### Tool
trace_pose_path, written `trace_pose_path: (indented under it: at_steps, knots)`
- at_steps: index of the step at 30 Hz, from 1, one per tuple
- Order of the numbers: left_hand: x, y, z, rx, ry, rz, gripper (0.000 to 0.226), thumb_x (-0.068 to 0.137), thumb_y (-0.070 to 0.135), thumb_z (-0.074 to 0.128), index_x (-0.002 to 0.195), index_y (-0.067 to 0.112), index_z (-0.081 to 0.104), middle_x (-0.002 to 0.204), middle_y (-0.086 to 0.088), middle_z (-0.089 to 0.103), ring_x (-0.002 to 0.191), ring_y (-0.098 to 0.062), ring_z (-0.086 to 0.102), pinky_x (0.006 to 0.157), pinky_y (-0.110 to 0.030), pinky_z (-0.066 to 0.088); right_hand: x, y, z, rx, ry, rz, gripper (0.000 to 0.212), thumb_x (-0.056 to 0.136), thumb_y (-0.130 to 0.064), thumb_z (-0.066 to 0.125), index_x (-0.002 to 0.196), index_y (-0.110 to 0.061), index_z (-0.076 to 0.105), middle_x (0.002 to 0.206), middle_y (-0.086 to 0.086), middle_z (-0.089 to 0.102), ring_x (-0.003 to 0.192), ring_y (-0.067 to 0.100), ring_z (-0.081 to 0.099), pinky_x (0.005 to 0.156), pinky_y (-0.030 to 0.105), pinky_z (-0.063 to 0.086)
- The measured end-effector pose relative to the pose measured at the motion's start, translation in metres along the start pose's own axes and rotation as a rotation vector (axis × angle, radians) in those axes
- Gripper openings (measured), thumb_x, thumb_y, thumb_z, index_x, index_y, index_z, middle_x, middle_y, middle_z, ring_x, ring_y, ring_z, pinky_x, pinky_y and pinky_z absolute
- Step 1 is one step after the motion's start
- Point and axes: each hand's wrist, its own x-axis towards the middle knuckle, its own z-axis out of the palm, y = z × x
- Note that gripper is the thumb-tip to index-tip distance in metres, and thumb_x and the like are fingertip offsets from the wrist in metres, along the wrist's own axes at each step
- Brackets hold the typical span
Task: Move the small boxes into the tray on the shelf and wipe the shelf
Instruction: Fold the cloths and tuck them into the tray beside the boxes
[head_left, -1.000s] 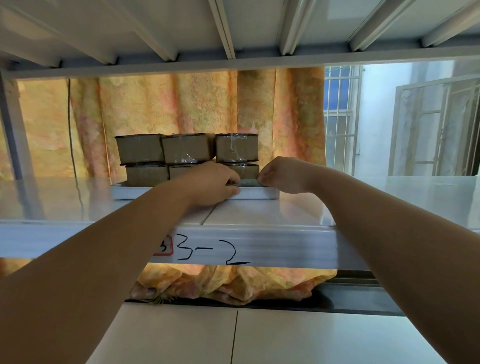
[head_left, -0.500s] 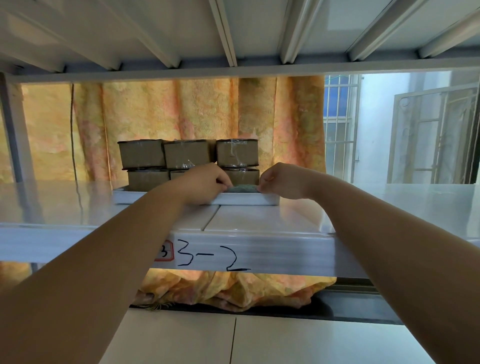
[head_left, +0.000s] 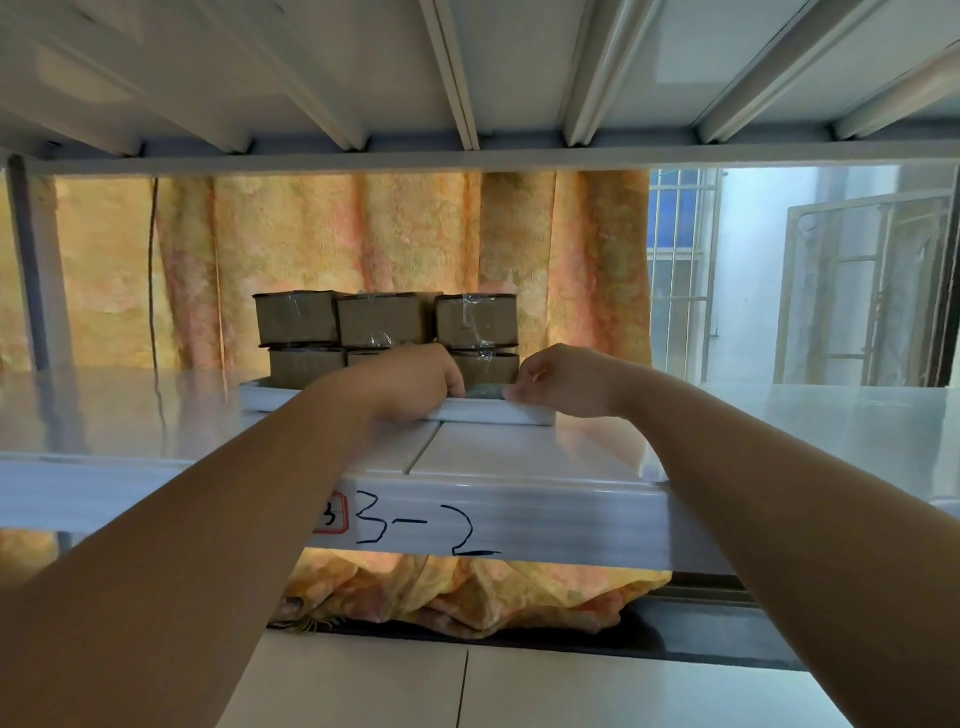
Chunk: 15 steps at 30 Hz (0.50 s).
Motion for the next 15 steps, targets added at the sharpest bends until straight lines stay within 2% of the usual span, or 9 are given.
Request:
trace_pose_path:
  at_steps: [2,3,5,8,10,12,15]
  knots:
    - [0.0,0.002,-0.001,0.027,-0.034,0.003,0.047,0.084,-0.009,0.036,0.1,0.013,0.074,0.104,-0.007,0.071,0.084,-0.02,0.058,0.059,-0.023,0.042,-0.003,-0.003,-0.004,0.006,-0.064,0.016,0.042,0.091,-0.051,0.05,0.067,-0.017,0.055,0.072,-0.004,0.049,0.075,0.015,0.048,0.07,0.026,0.036]
    - [0.0,0.004,-0.002,0.042,-0.055,-0.001,0.046,0.085,-0.008,0.036,0.101,0.011,0.074,0.105,-0.008,0.071,0.083,-0.02,0.057,0.058,-0.022,0.041,-0.005,-0.004,-0.006,0.0,-0.097,0.025,0.042,0.089,-0.055,0.051,0.075,-0.017,0.062,0.079,-0.004,0.053,0.082,0.016,0.05,0.076,0.027,0.038]
    - [0.0,0.007,-0.003,0.081,-0.076,-0.006,0.04,0.086,-0.006,0.039,0.103,0.006,0.073,0.105,-0.011,0.07,0.079,-0.019,0.054,0.054,-0.021,0.038,-0.006,-0.005,-0.01,-0.009,-0.132,0.069,0.053,0.084,-0.059,0.054,0.108,-0.014,0.068,0.107,-0.002,0.059,0.105,0.018,0.052,0.093,0.031,0.039]
    - [-0.002,0.016,-0.004,0.142,-0.099,-0.028,0.028,0.087,-0.002,0.043,0.095,-0.002,0.07,0.084,-0.012,0.063,0.067,-0.018,0.045,0.049,-0.022,0.031,-0.007,-0.005,-0.013,-0.06,-0.158,0.104,0.055,0.083,-0.054,0.06,0.123,-0.018,0.064,0.134,-0.001,0.057,0.123,0.021,0.049,0.107,0.039,0.036]
    - [-0.003,0.019,-0.005,0.19,-0.088,-0.031,0.023,0.087,0.0,0.044,0.085,0.003,0.066,0.075,-0.007,0.056,0.066,-0.019,0.044,0.048,-0.023,0.029,-0.009,-0.004,-0.016,-0.054,-0.176,0.108,0.048,0.086,-0.048,0.06,0.123,-0.019,0.064,0.136,-0.001,0.056,0.126,0.021,0.049,0.11,0.038,0.035]
    - [-0.003,0.019,-0.009,0.244,-0.017,-0.017,0.021,0.088,0.004,0.044,0.078,0.006,0.062,0.073,-0.007,0.054,0.066,-0.02,0.047,0.05,-0.025,0.032,-0.012,-0.006,-0.02,0.001,-0.097,0.089,0.043,0.091,-0.043,0.054,0.117,-0.011,0.067,0.129,0.006,0.061,0.12,0.024,0.053,0.106,0.037,0.038]
    - [-0.007,0.021,-0.015,0.412,0.189,-0.048,0.024,0.091,0.012,0.04,0.085,0.011,0.063,0.08,-0.005,0.059,0.073,-0.021,0.055,0.051,-0.027,0.038,-0.019,-0.009,-0.025,-0.014,0.072,0.064,0.039,0.097,-0.033,0.045,0.114,-0.006,0.068,0.123,0.011,0.063,0.116,0.026,0.055,0.1,0.035,0.041]
